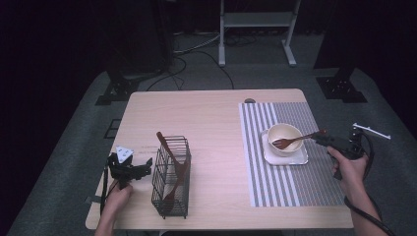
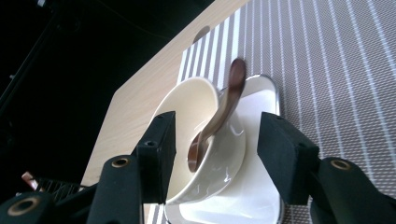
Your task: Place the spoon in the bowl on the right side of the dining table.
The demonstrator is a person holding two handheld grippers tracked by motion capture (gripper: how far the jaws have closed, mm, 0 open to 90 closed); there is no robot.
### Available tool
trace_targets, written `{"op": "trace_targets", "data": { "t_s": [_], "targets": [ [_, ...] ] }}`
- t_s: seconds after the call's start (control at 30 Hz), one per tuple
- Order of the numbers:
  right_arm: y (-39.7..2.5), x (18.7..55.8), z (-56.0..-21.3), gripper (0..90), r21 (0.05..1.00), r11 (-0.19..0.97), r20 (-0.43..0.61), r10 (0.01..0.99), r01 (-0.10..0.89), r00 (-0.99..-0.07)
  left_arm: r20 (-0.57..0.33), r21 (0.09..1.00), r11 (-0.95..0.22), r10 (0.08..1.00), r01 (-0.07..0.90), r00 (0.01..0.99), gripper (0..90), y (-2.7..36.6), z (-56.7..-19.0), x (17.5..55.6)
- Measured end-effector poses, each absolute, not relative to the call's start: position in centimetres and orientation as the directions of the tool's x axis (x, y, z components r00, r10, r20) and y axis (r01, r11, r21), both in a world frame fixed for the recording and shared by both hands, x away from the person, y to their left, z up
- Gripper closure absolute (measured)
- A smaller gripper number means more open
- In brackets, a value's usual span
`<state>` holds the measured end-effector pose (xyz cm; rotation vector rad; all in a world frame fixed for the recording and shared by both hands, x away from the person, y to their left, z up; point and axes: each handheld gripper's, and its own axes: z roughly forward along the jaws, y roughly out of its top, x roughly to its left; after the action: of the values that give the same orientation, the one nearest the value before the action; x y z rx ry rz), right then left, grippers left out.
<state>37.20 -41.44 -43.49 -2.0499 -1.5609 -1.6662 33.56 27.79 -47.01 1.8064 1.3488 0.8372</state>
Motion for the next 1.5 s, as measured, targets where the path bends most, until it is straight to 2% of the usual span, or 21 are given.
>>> {"op": "trace_targets", "data": {
  "t_s": [0.53, 1.5],
  "targets": [
    [-39.6, 36.5, -44.2, 41.3, 0.515, -0.418, 0.745, 0.651, 0.748, -0.149, 0.087, 0.846, -0.203, 0.965, 0.493, 0.248, 0.0, 27.7, -47.0, 33.5],
    [-37.9, 35.1, -44.8, 39.1, 0.534, -0.355, 0.723, 0.662, 0.767, -0.197, 0.085, 0.843, -0.204, 0.964, 0.498, 0.251, 0.0, 27.7, -47.0, 33.5]
  ]
}}
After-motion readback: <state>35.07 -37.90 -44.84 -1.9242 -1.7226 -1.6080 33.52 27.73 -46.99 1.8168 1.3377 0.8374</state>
